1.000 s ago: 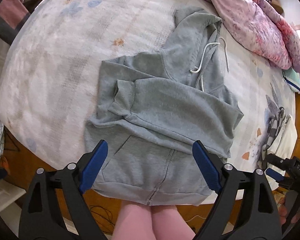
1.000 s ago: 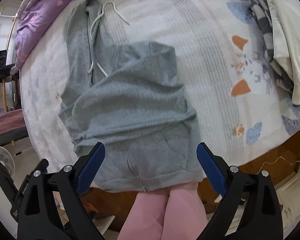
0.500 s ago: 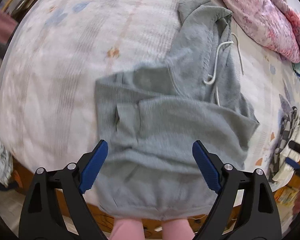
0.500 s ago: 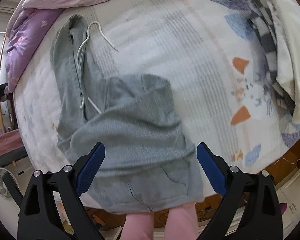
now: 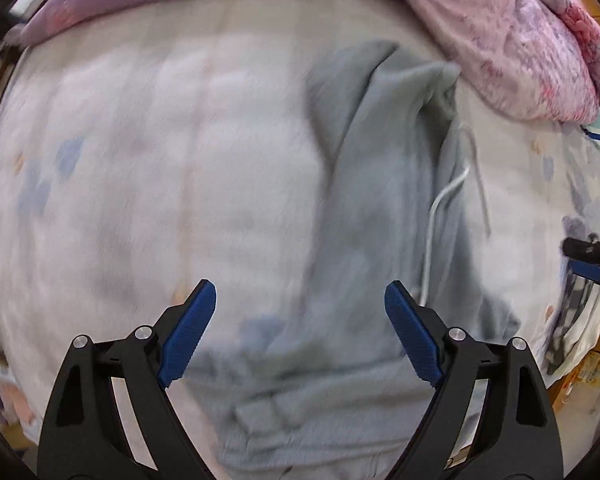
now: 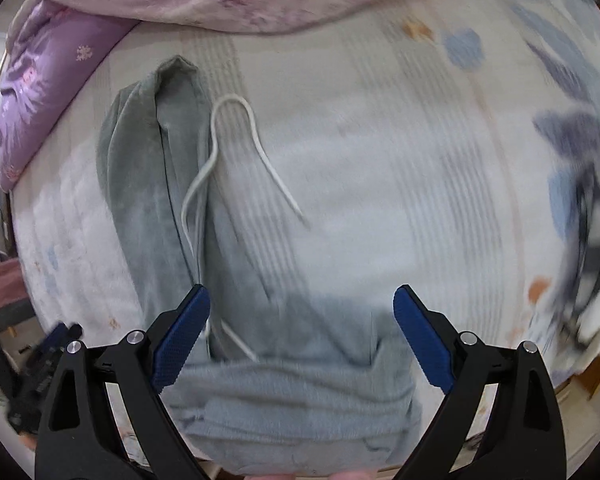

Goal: Fold large clothes

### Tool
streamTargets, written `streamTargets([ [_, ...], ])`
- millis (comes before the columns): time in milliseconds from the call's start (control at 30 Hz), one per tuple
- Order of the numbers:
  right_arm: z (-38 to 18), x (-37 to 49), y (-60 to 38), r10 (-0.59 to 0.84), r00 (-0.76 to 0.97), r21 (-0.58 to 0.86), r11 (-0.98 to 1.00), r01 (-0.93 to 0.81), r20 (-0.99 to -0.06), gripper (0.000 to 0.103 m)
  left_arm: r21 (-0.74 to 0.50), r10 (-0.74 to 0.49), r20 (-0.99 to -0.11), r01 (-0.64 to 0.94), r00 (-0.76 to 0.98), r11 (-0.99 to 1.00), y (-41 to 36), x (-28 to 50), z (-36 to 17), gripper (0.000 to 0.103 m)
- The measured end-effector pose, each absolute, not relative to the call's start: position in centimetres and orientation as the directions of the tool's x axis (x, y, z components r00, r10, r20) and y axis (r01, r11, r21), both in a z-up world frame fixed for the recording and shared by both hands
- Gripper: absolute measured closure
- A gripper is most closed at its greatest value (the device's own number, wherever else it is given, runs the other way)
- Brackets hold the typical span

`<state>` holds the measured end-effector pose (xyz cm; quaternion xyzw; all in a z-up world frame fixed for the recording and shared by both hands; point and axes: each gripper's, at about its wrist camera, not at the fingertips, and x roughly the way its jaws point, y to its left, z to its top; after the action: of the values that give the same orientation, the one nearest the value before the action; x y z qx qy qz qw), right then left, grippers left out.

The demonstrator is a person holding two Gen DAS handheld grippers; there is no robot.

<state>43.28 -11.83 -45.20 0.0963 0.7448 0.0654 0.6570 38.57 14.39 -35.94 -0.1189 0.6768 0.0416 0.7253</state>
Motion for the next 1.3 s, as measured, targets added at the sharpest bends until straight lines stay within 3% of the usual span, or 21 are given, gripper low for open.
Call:
streamTargets([
  [267,-46.5,49.1,-11.3,0.231,-0.074,0.231,0.973,0.013,-0.97,0.014,-0.157,-0.141,-0.982,-0.124,0.127,0.98,9.3,50.3,-37.6,0.013],
  [533,-46.8,49.1,-13.8,0.298,-0.075,0.291,0.952,0.09,-0.952,0.014,-0.11,-0.1,-0.992,-0.139,0.074,0.984,5.2,58.6,-44.2,0.014],
  [600,-47.8,48.9,-14.4,0.321,-0.103,0.311,0.945,0.099,-0.942,0.014,-0.076,-0.065,-0.994,-0.137,0.083,0.988,4.5,59.7,-45.3,0.036],
  [633,-48.3,49.0,-14.5,0.309,-0.113,0.299,0.95,0.096,-0.944,0.014,-0.074,-0.063,-0.995,-0.136,0.079,0.988,4.3,60.0,-45.7,0.062],
  [733,-49.1,49.4,-14.7,0.277,-0.106,0.269,0.959,0.088,-0.955,0.014,-0.077,-0.064,-0.994,-0.149,0.088,0.986,4.5,60.3,-46.1,0.085],
  [900,-50.4,52.1,-12.3,0.397,-0.078,0.385,0.913,0.132,-0.914,0.014,-0.088,-0.069,-0.983,-0.107,0.169,0.99,5.2,59.1,-43.9,0.089],
  [1167,-52.5,57.4,-5.4,0.48,-0.049,0.478,0.877,0.051,-0.876,0.013,-0.05,-0.052,-0.963,0.013,0.264,0.999,6.6,57.3,-39.0,0.089],
  [1300,-55.9,58.5,-2.4,0.63,-0.175,0.618,0.777,0.12,-0.757,0.013,-0.04,-0.041,-0.958,0.009,0.284,0.999,7.7,56.6,-37.6,0.089],
])
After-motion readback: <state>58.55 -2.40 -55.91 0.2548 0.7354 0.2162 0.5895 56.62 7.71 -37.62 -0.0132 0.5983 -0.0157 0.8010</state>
